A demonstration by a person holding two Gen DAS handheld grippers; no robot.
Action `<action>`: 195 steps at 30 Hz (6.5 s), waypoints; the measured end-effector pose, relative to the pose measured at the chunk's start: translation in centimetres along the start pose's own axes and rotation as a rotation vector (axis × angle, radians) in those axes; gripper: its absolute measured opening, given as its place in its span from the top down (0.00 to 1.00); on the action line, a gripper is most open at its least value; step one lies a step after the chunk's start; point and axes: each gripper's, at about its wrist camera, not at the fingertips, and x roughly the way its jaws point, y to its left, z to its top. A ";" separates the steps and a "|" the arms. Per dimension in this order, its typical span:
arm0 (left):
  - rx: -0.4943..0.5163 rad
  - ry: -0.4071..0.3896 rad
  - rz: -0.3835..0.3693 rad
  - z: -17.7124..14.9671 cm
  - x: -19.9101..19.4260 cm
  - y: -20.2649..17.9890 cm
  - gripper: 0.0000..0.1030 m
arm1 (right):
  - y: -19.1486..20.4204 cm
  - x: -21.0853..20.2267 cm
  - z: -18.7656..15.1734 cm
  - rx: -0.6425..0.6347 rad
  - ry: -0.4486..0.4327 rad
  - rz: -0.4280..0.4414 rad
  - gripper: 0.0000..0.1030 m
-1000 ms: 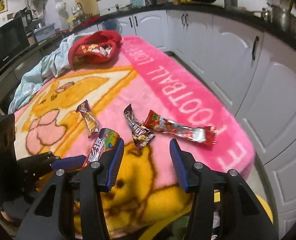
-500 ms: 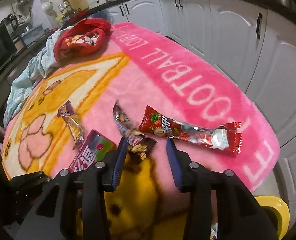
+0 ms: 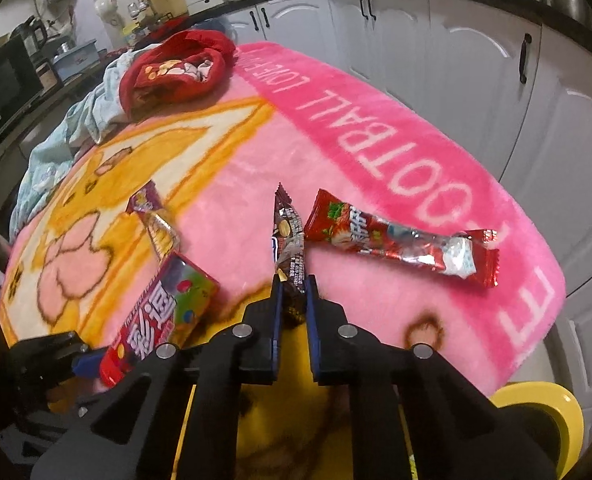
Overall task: Collect trash
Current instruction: 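Grasp the red candy tube with the left gripper while the right gripper grasps the brown wrapper, then carry the red candy tube and brown wrapper over the yellow bin, then open both grippers to drop the red tube and brown wrapper into the bin, then move both tools back over the remaining wrappers on the blanket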
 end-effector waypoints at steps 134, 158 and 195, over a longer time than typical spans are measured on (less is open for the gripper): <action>0.284 0.031 -0.081 -2.2 2.9 -15.9 0.16 | -11.7 -18.3 -18.4 0.274 -0.176 -0.226 0.47; 0.192 -0.127 -0.010 0.2 -2.3 -11.5 0.11 | -7.1 -19.8 -14.6 0.162 -0.229 -0.204 0.43; -0.087 -0.196 0.172 4.8 -3.7 2.3 0.11 | -0.6 -8.5 -0.3 -0.145 -0.156 -0.128 0.43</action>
